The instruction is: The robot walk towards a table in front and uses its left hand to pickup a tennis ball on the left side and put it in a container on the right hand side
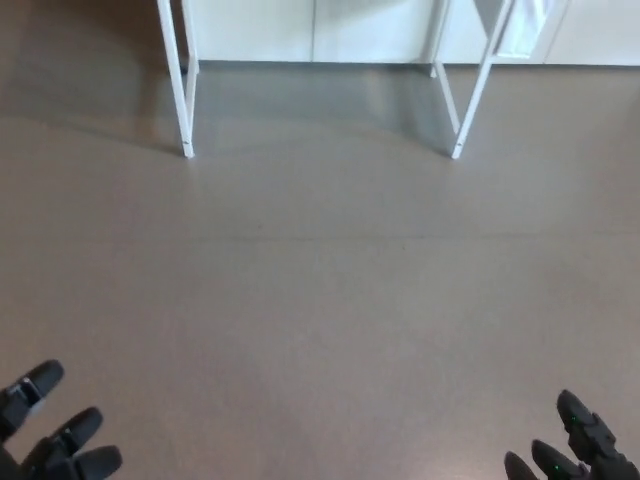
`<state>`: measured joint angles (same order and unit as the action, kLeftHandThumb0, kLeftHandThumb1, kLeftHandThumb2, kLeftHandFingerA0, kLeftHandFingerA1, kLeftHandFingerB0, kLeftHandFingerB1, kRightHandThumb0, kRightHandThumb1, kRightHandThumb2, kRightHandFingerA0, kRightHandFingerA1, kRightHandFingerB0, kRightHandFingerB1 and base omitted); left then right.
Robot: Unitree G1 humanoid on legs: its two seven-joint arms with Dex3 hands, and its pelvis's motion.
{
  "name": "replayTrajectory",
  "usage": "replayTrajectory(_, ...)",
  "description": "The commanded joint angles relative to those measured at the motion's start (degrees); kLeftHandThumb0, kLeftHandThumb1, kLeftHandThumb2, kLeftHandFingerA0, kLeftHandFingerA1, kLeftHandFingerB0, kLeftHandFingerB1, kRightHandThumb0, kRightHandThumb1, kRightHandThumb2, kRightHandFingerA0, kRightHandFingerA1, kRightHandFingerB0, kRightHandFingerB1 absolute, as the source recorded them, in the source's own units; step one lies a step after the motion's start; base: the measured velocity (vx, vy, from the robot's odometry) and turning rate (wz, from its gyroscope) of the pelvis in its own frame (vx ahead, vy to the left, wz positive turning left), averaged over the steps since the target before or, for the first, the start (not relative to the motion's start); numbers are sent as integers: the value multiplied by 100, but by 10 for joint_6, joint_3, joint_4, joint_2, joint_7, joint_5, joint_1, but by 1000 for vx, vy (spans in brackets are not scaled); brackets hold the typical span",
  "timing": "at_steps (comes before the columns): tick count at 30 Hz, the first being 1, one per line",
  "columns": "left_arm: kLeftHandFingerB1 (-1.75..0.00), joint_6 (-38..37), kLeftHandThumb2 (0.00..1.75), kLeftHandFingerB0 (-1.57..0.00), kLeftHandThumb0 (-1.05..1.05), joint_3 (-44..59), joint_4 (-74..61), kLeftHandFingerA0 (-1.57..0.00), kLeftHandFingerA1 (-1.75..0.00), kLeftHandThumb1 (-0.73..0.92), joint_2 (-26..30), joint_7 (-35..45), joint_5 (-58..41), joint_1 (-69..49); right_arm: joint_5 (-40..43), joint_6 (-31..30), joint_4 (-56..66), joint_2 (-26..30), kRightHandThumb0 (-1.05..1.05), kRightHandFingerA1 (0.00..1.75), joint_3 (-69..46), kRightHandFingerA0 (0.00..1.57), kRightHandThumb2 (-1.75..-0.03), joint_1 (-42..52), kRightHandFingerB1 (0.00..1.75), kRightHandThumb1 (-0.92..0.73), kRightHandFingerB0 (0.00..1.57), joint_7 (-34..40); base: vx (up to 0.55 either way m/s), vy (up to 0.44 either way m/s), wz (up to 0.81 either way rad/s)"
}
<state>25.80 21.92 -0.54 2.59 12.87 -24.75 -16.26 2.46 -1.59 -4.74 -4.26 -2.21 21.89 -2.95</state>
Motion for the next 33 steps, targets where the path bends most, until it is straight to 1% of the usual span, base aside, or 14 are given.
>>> replayTrajectory(1,-55,-25,88,-13,33,-37,-2,-23,-62,32,20,-7,50,-18,-13,27,-34,20,-38,52,12,0,-60,0,29,-55,0,-13,197,-69,15)
replayTrajectory(2,-55,-28,85,-13,33,-40,0,-23,-62,28,27,-1,51,-19,-17,30,-36,28,-39,46,20,0,-71,0,17,-46,0,-21,219,-98,8)
replayTrajectory(7,-55,-28,87,-13,35,-42,13,-24,-63,29,39,2,40,-7,-15,36,-42,55,-28,34,23,0,-71,-5,7,-48,0,-36,258,-166,16)
replayTrajectory(9,-55,-27,86,-13,34,-44,21,-23,-63,29,40,4,41,-9,-12,46,-50,61,-29,36,20,0,-71,4,10,-48,0,-35,377,-230,41)
replayTrajectory(12,-59,-32,87,-25,32,-34,45,-24,-62,30,53,30,30,-8,-6,50,-62,63,-27,28,13,0,-73,10,18,-49,0,-31,291,-171,23)
replayTrajectory(15,-60,-27,89,-29,33,-23,60,-24,-63,32,57,44,15,-6,-18,53,-68,63,-30,36,17,0,-74,14,31,-48,0,-19,138,-73,-6)
replayTrajectory(16,-64,-29,71,-43,47,-22,65,-24,-62,36,59,51,13,-4,-16,52,-68,61,-26,31,16,0,-66,16,31,-55,2,-16,172,-2,-13)
replayTrajectory(18,-65,-36,70,-48,46,-22,74,-26,-62,35,60,59,14,-2,-11,65,-76,58,-27,31,11,0,-65,16,36,-55,3,-16,200,43,-19)
replayTrajectory(19,-62,-40,52,-51,42,-23,79,-31,-64,40,61,61,17,-1,-10,69,-79,56,-33,35,9,0,-75,16,37,-50,0,-13,177,101,-24)
replayTrajectory(20,-62,-45,52,-51,42,-24,84,-31,-64,40,62,63,19,1,-10,72,-82,54,-33,35,7,0,-75,15,37,-50,0,-9,194,117,-12)
replayTrajectory(21,-62,-46,52,-51,41,-24,88,-32,-65,40,62,63,19,6,-8,72,-85,53,-28,37,5,0,-58,10,38,-60,0,-8,252,163,-25)
replayTrajectory(24,-62,-43,52,-51,40,-23,87,-32,-65,39,65,64,19,3,-9,78,-87,46,-30,39,2,0,-58,14,37,-61,0,-2,263,345,-14)
replayTrajectory(25,-67,-47,65,-53,41,-23,90,-31,-64,34,66,65,20,1,-7,78,-87,43,-33,37,-1,0,-58,17,34,-62,0,-2,217,375,6)
replayTrajectory(33,-62,-60,63,-41,36,-30,96,-29,-64,34,66,61,28,-9,-13,96,-108,41,-40,46,-4,0,-58,17,32,-62,0,2,227,58,6)
